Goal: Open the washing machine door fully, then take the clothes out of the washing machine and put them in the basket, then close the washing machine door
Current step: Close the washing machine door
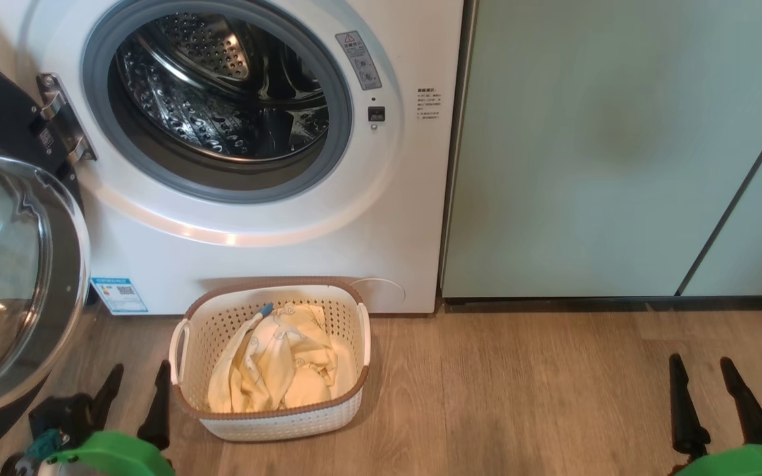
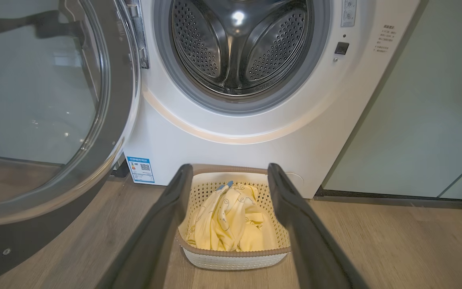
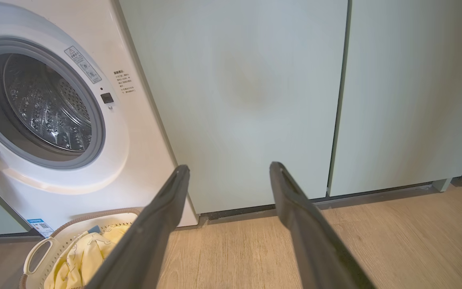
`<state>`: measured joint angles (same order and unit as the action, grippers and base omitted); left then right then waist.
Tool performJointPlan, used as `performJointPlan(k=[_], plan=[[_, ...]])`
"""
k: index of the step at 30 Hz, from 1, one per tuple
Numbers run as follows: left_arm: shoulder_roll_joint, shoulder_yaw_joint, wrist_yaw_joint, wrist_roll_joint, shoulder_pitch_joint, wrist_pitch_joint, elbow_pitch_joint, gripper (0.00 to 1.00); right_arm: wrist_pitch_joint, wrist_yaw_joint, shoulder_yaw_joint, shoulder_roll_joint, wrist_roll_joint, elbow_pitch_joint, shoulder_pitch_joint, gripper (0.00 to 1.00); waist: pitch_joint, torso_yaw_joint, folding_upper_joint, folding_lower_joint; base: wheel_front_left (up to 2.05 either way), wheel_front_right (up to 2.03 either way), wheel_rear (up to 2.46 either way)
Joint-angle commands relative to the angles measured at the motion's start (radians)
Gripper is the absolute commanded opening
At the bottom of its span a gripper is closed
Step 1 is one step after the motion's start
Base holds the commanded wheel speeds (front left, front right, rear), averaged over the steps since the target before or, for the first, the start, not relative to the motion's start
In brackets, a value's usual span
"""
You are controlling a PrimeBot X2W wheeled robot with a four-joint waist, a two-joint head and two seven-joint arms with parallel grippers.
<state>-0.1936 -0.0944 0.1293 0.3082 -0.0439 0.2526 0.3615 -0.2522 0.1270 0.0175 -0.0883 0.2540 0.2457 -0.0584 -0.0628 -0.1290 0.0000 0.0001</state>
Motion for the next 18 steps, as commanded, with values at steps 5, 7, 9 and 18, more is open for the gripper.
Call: performJointPlan(k=[5,7,9,18], plan=[[-0.019,-0.046,0.001,0.002,0.037,0.009,-0.04,1.0,-0.01,0.004,0.013,-0.017,-0.004,-0.035,0.028,1.0,0.001,0.012,0.0,-0.0001,0.0,0.0,0.0],[-0.015,-0.049,0.0,0.0,0.04,0.009,-0.043,1.0,-0.01,0.004,0.012,-0.015,-0.005,-0.035,0.027,1.0,0.001,0.028,0.0,-0.0001,0.0,0.0,0.0],[-0.012,-0.052,-0.003,0.0,0.042,0.009,-0.044,1.0,-0.01,0.004,0.012,-0.014,-0.005,-0.035,0.026,1.0,0.001,0.034,0.0,-0.0001,0.0,0.0,0.0],[-0.004,-0.065,-0.011,-0.01,0.064,0.009,-0.042,1.0,-0.01,0.004,0.014,-0.01,-0.004,-0.037,0.027,1.0,0.003,0.124,0.0,-0.0001,0.0,0.0,0.0]])
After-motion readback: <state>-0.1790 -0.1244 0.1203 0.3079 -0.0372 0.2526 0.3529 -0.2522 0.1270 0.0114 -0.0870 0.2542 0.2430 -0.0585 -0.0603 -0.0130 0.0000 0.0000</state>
